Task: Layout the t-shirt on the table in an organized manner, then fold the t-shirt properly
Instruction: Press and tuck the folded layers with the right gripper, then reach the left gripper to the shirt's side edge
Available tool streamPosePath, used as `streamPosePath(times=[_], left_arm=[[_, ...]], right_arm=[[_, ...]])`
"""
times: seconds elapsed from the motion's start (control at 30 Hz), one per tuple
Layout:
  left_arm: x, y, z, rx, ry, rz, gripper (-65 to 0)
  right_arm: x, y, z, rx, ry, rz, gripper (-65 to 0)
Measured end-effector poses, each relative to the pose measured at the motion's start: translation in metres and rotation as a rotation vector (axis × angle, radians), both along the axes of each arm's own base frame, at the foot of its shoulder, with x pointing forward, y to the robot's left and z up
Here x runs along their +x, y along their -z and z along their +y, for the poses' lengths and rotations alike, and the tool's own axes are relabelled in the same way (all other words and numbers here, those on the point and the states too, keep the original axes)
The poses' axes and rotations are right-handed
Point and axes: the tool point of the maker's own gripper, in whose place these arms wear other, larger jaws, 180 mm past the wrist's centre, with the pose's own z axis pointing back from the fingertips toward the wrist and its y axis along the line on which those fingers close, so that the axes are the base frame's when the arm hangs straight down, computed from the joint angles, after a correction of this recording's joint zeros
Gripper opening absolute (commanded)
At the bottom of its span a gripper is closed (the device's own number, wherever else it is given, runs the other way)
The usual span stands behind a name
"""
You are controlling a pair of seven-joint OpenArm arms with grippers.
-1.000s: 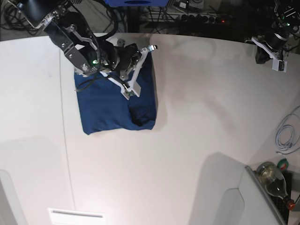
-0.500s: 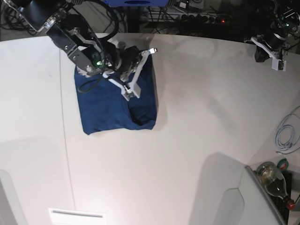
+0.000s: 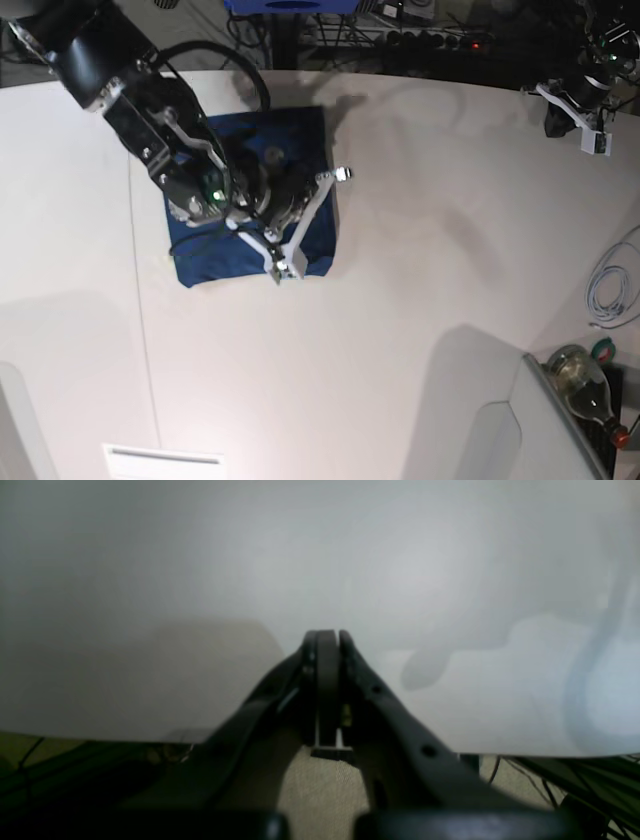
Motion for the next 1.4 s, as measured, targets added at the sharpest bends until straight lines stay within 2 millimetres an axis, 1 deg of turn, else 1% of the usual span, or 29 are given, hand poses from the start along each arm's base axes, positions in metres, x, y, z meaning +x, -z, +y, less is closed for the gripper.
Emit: streamPosePath(times=[0.07, 0.1, 0.17, 0.23, 0.3, 0.4, 0.63, 0.67, 0.73, 0.77, 0.8, 0.83, 0.87, 0.93, 1.0, 1.03, 1.07, 1.1, 1.17, 1.23, 1.3, 1.33, 1.4], left_arm=[[0.0, 0.001, -0.001, -0.002, 0.002, 0.001, -65.0], [0.001, 0.0, -0.001, -0.003, 0.002, -0.002, -65.0], [0.0, 0.0, -0.001, -0.002, 0.003, 0.001, -65.0], [0.0, 0.0, -0.001, -0.002, 0.003, 0.0, -65.0], [0.0, 0.001, -0.001, -0.002, 0.003, 0.0, -65.0], [0.0, 0.001, -0.001, -0.002, 0.003, 0.001, -65.0], [0.0, 0.001, -0.003, -0.005, 0.004, 0.002, -65.0], [0.0, 0.001, -0.002, -0.004, 0.003, 0.002, -65.0], [0.0, 0.001, -0.002, -0.003, 0.004, 0.001, -65.0], [0.0, 0.001, -0.002, -0.004, 0.004, 0.0, -65.0], [0.0, 0.001, -0.002, -0.004, 0.003, 0.001, -65.0], [0.0, 0.001, -0.002, -0.003, 0.004, 0.003, -65.0], [0.0, 0.001, -0.002, -0.003, 0.004, 0.002, -65.0], [0.0, 0.0, -0.003, 0.0, 0.008, 0.001, -65.0], [0.003, -0.005, -0.008, 0.003, 0.016, -0.018, -65.0], [0.007, -0.007, -0.015, 0.001, 0.02, -0.031, -65.0], [0.012, -0.008, -0.026, -0.002, 0.034, -0.042, -65.0], [0.017, -0.008, -0.045, -0.014, 0.077, -0.046, -65.0], [0.034, -0.013, -0.094, -0.068, 0.18, -0.083, -65.0], [0.052, -0.024, -0.136, -0.114, 0.26, -0.145, -65.0], [0.065, -0.037, -0.167, -0.149, 0.32, -0.198, -65.0], [0.069, -0.039, -0.183, -0.167, 0.354, -0.207, -65.0], [0.074, -0.038, -0.205, -0.188, 0.402, -0.207, -65.0]], right_arm=[[0.014, 0.017, -0.003, -0.037, 0.037, 0.002, -63.6], [0.013, 0.027, -0.003, -0.059, 0.033, 0.018, -63.6], [0.001, 0.047, 0.0, -0.112, -0.023, 0.053, -63.6], [-0.007, 0.054, 0.005, -0.129, -0.06, 0.045, -63.6], [-0.014, 0.056, 0.015, -0.129, -0.085, 0.052, -63.6], [-0.018, 0.052, 0.03, -0.104, -0.101, 0.053, -63.6], [-0.027, 0.054, 0.035, -0.11, -0.129, 0.06, -63.6], [-0.027, 0.053, 0.035, -0.108, -0.13, 0.056, -63.6], [-0.025, 0.044, 0.033, -0.096, -0.137, 0.039, -63.6], [-0.023, 0.037, 0.029, -0.09, -0.144, 0.029, -63.6], [-0.018, 0.027, 0.023, -0.076, -0.13, 0.008, -63.6], [-0.011, 0.018, 0.015, -0.052, -0.093, -0.006, -63.6], [-0.006, 0.009, 0.003, -0.029, -0.046, -0.023, -63.6], [-0.002, 0.001, -0.033, -0.02, 0.064, -0.025, -63.6], [-0.013, 0.002, -0.073, -0.051, 0.165, -0.005, -63.6], [-0.021, 0.001, -0.087, -0.06, 0.2, 0.015, -63.6], [-0.027, 0.001, -0.095, -0.06, 0.22, 0.024, -63.6], [-0.032, 0.001, -0.101, -0.06, 0.238, 0.032, -63.6], [-0.039, 0.003, -0.109, -0.051, 0.273, 0.047, -63.6], [-0.045, 0.008, -0.117, -0.06, 0.302, 0.059, -63.6], [-0.053, 0.014, -0.126, -0.078, 0.321, 0.074, -63.6], [-0.054, 0.015, -0.13, -0.082, 0.331, 0.076, -63.6], [-0.052, 0.015, -0.133, -0.079, 0.349, 0.07, -63.6]])
